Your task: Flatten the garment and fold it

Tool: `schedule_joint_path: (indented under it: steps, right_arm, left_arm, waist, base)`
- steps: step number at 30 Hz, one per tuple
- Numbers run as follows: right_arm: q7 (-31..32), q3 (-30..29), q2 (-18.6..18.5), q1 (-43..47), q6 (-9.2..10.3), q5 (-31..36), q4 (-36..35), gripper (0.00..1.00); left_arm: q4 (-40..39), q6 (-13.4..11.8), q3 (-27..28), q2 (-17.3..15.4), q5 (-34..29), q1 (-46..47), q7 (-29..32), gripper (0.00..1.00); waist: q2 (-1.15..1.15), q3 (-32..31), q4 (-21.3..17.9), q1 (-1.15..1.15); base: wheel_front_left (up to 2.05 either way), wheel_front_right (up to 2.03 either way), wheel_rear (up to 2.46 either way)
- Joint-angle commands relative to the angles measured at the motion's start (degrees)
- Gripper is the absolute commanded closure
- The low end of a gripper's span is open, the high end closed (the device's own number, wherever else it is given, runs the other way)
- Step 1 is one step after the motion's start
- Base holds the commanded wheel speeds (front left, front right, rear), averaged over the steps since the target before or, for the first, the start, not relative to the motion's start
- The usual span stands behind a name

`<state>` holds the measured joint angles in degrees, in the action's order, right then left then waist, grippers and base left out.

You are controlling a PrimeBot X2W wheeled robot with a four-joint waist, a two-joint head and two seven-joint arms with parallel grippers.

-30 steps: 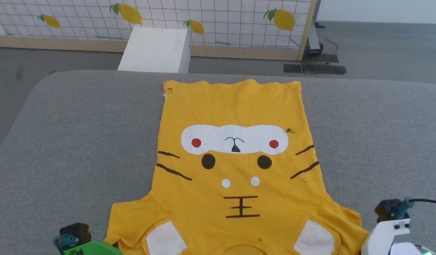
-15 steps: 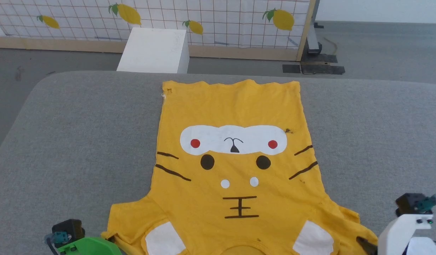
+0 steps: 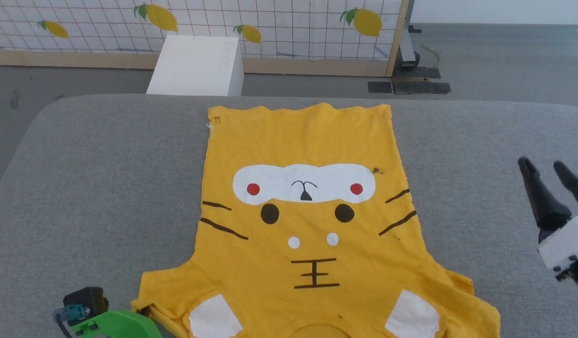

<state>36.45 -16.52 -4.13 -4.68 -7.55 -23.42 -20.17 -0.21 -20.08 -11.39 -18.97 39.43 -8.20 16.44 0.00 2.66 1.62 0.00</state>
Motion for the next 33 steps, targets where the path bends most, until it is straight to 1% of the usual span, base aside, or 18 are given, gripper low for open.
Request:
schedule_joint_path:
  steps: [1, 5, 7, 9, 10, 12, 13, 15, 17, 19, 24, 27, 30, 33]
  right_arm:
    - [-2.67, 0.08, 0.49, -2.55, 0.06, -0.61, 1.17, 0.00]
    - [-10.48, 0.57, 0.92, -10.47, 0.06, -0.01, 7.10, 0.00]
    - [-13.44, 0.00, 1.09, -15.67, 0.06, -0.26, 11.39, 0.00]
    - [-15.52, 0.42, 1.16, -21.09, 0.06, 1.21, 15.81, 0.00]
    - [-15.96, 0.12, 1.19, -24.24, 0.06, 1.10, 18.82, 0.00]
    - [-16.19, 0.62, 1.20, -30.28, 0.06, 3.88, 22.90, 0.00]
    - [-15.74, 0.33, 1.21, -33.04, 0.06, 4.37, 25.06, 0.00]
    - [-14.85, 0.79, 0.95, -39.03, 0.06, 7.44, 29.39, 0.00]
    - [-12.95, 0.27, 0.55, -45.01, 0.06, 10.22, 33.93, 0.00]
    - [-10.06, 1.94, -0.89, -50.13, 0.06, 13.91, 37.93, 0.00]
    - [4.00, 5.52, -4.70, -60.94, 0.06, 22.72, 47.65, 0.00]
    - [12.46, 6.26, -6.72, -64.72, 0.06, 26.81, 51.07, 0.00]
    - [19.96, 5.41, -7.47, -66.76, 0.06, 29.88, 52.47, 0.00]
    - [24.46, 4.71, -7.67, -67.25, 0.06, 31.84, 52.13, 0.00]
  left_arm:
    - [-0.27, -0.33, 0.17, 0.05, 0.33, 0.50, -0.42, 1.00]
    - [-1.49, -0.42, 0.48, 0.35, 0.52, 1.14, -1.00, 1.00]
    - [-2.40, -0.43, 0.80, 0.72, 0.80, 1.68, -1.49, 1.00]
    - [-3.13, -0.24, 0.85, 0.98, 0.87, 2.46, -1.97, 1.00]
    - [-3.42, -0.10, 0.84, 1.16, 0.92, 2.95, -2.22, 1.00]
    - [-4.13, 0.28, 0.53, 1.55, 0.90, 4.26, -2.58, 1.00]
    - [-4.34, 0.46, 0.38, 1.79, 0.94, 4.78, -2.74, 1.00]
    - [-4.89, 0.78, -0.01, 2.26, 0.86, 5.86, -3.16, 1.00]
    - [-5.58, 1.01, -0.44, 2.82, 0.71, 6.93, -3.63, 1.00]
    - [-6.42, 1.38, -0.95, 3.36, 0.62, 7.96, -4.07, 1.00]
    - [-8.27, 2.09, -2.15, 4.34, 0.30, 9.77, -4.84, 1.00]
    - [-9.28, 2.58, -2.79, 5.04, 0.32, 10.53, -5.40, 1.00]
    - [-10.28, 3.00, -3.32, 5.45, 0.29, 11.15, -5.79, 1.00]
    - [-11.03, 3.20, -3.62, 5.50, 0.18, 11.57, -5.87, 1.00]
  waist:
    - [0.00, 0.86, 0.54, 0.00]
    - [0.00, 3.35, 1.40, 0.00]
    - [0.00, 5.48, 2.14, 0.00]
    - [0.00, 7.66, 3.19, 0.00]
    - [0.00, 8.71, 3.75, 0.00]
    - [0.00, 11.88, 5.43, 0.00]
    - [0.00, 13.13, 6.11, 0.00]
    - [0.00, 15.81, 7.59, 0.00]
    - [0.00, 18.39, 9.18, 0.00]
    - [0.00, 20.93, 10.67, 0.00]
    - [0.00, 26.94, 13.67, 0.00]
    - [0.00, 29.74, 15.14, 0.00]
    - [0.00, 32.26, 16.14, 0.00]
    - [0.00, 34.01, 16.66, 0.00]
  base:
    - [0.00, 0.00, 0.00]
    - [0.00, 0.00, 0.00]
    - [0.00, 0.00, 0.00]
    - [0.00, 0.00, 0.00]
    - [0.00, 0.00, 0.00]
    - [0.00, 0.00, 0.00]
    - [0.00, 0.00, 0.00]
    - [0.00, 0.00, 0.00]
    - [0.00, 0.00, 0.00]
    - [0.00, 0.00, 0.00]
    - [0.00, 0.00, 0.00]
    - [0.00, 0.00, 0.00]
    - [0.00, 0.00, 0.00]
    - [0.00, 0.00, 0.00]
